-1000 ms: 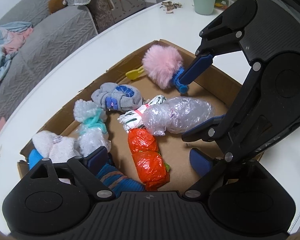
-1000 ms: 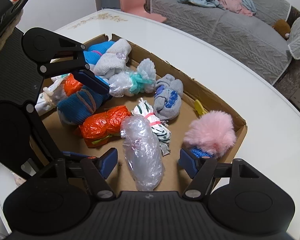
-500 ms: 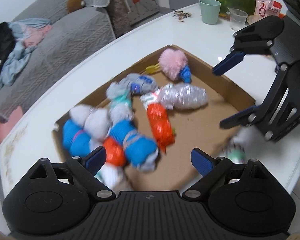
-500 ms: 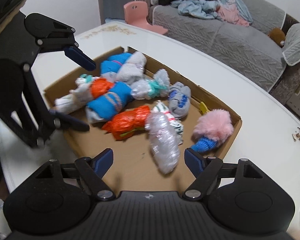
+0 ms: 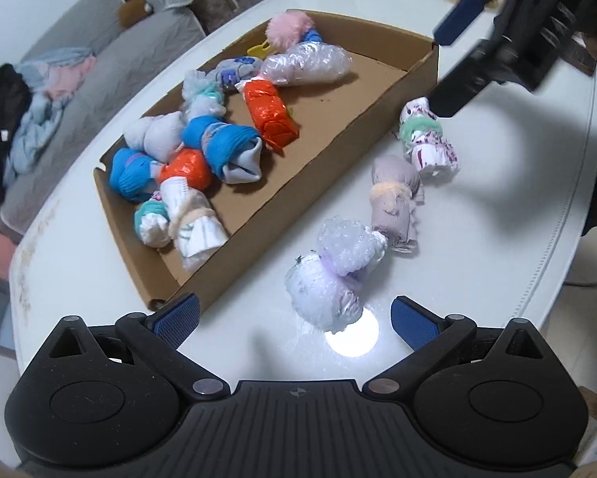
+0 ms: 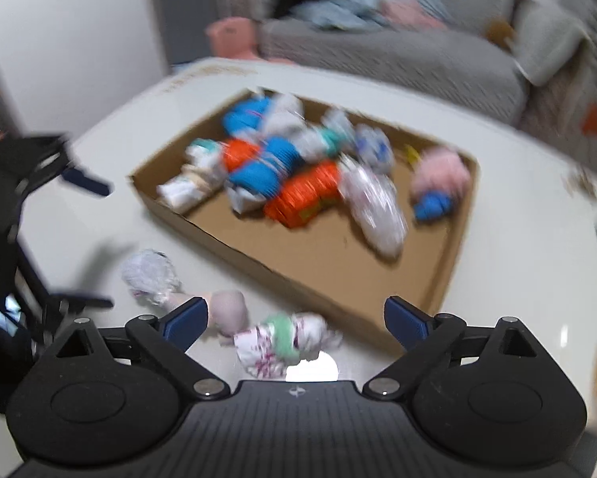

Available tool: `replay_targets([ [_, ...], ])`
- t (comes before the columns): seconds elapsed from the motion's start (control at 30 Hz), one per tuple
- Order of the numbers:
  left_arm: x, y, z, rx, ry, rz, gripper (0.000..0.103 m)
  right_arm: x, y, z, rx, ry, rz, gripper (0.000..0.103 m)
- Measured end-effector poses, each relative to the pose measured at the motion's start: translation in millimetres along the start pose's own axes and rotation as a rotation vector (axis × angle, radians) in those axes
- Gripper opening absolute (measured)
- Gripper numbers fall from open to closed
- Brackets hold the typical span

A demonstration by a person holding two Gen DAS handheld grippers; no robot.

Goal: Organize objects
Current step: 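Grasp the white bubble-wrap bundle with the left tool while the right tool grasps the white-green patterned bundle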

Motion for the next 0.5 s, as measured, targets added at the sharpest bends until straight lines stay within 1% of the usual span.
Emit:
replay_targets([
  [0.13, 8.7, -0.3, -9.4, 0.017, -0.049, 0.002, 0.102, 18.5, -6.1, -16.3, -0.035, -0.043, -0.279, 0.094],
  [0.2, 12.2, -0.4, -12.8, 0.025, -0.064, -0.003, 0.102, 25.7, -10.9, -24.8, -0.066, -0.048, -0.383, 0.095],
  [0.23, 13.9, 0.3, -15.0, 0.028, -0.068, -0.005, 0.102, 26.6, -12.7, -28.7, -0.084, -0.055, -0.403, 0.095],
  [0.3, 14.3, 0.7, -19.3, 0.03, -0.078, 0.001, 0.102, 21.1, -17.6, -33.1, -0.1, -0.087, -0.398, 0.095],
  [0.37, 13.0, 1.4, -24.1, 0.031, -0.093, 0.02, 0.102, 16.4, -20.7, -37.7, -0.113, -0.122, -0.377, 0.095],
  [0.5, 10.1, 3.6, -33.1, 0.032, -0.123, 0.062, 0.102, 17.1, -26.0, -46.3, -0.141, -0.16, -0.412, 0.096],
])
Point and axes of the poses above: each gripper's, at about its wrist camera, not at the fingertips, and z roughly against the way its jaws point, x to its right, y to its top, the point moved 3 cm from there along -z, roughly the way its jaws point, and after that the axes turned 11 degrees about x, right-handed, at the moved point
